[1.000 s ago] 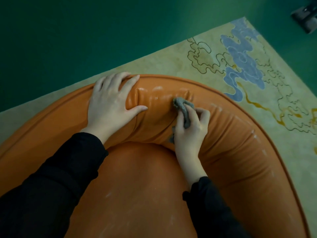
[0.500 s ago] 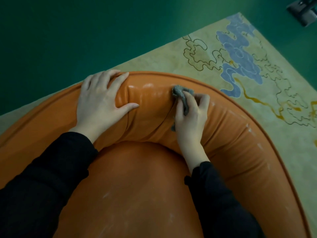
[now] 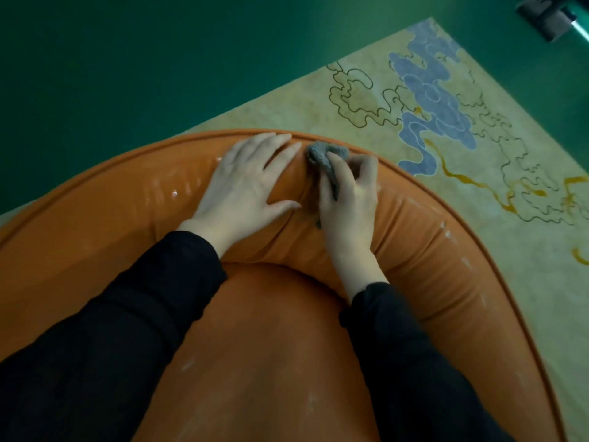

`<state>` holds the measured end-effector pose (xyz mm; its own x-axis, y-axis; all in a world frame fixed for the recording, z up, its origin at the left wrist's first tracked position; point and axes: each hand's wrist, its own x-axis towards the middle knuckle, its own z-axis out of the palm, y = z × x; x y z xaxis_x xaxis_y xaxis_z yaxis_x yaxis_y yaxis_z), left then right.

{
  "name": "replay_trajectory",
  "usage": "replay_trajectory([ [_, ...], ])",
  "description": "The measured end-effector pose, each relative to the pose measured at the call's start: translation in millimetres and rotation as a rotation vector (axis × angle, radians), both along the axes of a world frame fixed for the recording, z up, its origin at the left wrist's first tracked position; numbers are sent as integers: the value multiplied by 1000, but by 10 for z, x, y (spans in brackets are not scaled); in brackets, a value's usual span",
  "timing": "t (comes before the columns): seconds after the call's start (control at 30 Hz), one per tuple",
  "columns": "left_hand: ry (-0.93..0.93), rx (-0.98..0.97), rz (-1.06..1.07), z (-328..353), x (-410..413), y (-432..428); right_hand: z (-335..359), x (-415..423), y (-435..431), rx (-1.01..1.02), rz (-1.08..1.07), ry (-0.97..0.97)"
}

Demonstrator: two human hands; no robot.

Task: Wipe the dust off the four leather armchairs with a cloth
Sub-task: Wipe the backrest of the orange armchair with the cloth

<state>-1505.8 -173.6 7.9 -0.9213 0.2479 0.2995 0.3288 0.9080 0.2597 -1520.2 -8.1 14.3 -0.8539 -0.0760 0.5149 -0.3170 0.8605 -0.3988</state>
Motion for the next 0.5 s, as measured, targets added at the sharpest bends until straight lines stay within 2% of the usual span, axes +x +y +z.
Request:
replay_trajectory([
  [0.2, 44, -13, 21, -110, -46, 21, -45, 255, 543, -145, -373, 9],
  [0.3, 59, 8, 29, -124, -58, 25, -13, 144, 312, -187, -281, 84],
  [0.4, 56, 23, 32, -121, -55, 18, -43, 34, 41, -143, -123, 46],
  [0.5, 50, 32, 35, -120, -49, 18, -108, 130, 176, -107, -147, 31],
])
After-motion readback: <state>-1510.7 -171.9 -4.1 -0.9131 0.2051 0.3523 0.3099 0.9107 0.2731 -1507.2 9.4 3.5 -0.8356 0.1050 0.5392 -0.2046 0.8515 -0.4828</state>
